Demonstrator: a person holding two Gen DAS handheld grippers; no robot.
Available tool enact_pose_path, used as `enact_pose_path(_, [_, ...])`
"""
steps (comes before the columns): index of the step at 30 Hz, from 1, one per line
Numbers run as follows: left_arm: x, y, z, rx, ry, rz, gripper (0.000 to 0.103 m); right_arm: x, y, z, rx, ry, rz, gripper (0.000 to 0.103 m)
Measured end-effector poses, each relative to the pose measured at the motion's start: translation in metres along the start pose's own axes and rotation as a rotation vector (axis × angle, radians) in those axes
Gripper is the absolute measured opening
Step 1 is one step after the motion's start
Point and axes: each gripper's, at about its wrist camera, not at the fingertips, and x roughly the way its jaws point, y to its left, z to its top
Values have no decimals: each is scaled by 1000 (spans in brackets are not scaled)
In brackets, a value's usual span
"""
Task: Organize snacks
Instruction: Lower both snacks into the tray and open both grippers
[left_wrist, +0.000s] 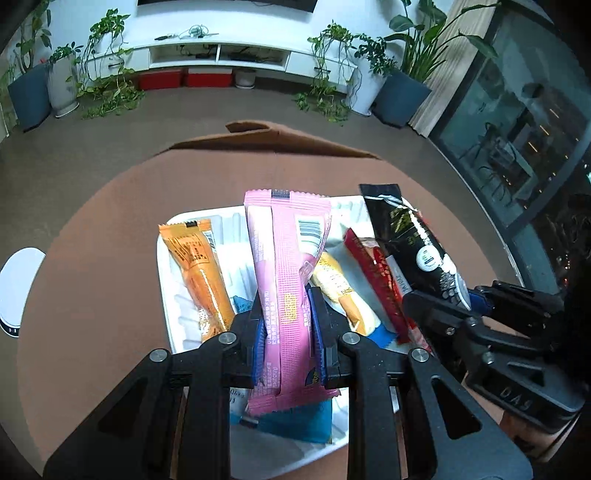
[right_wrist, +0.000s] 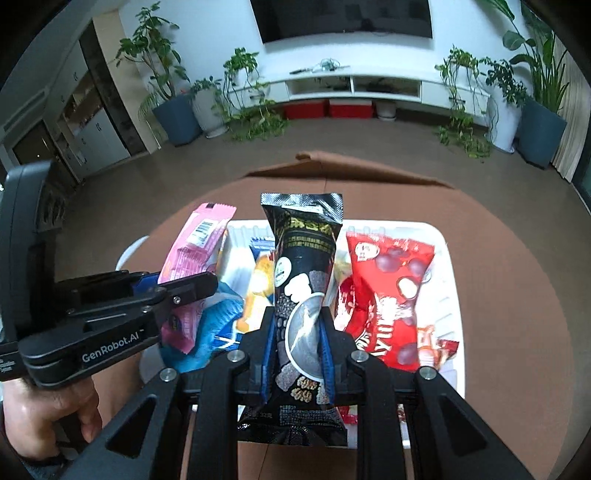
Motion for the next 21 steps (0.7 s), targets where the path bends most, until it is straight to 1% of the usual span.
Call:
enact_pose_path(3, [13, -2, 0, -2, 8, 6, 21, 12, -5, -1, 14, 23, -11, 23])
enact_pose_path(7, [29, -2, 4, -5, 10, 11, 22, 16, -11, -2, 30, 19, -12, 24])
enact_pose_path(10, [39, -3, 5, -2, 19, 12, 22, 22, -10, -1, 24, 42, -17, 26])
enact_pose_path(18, [50, 4, 7, -18, 12, 15, 28, 24, -14, 0, 52, 42, -5, 28])
enact_pose_path(20, [50, 5, 7, -19, 7, 17, 33, 20, -15, 0, 59, 34, -3, 30])
enact_pose_path(21, [47, 5, 7, -21, -1, 20, 45, 19, -15, 0, 60, 31, -2, 32])
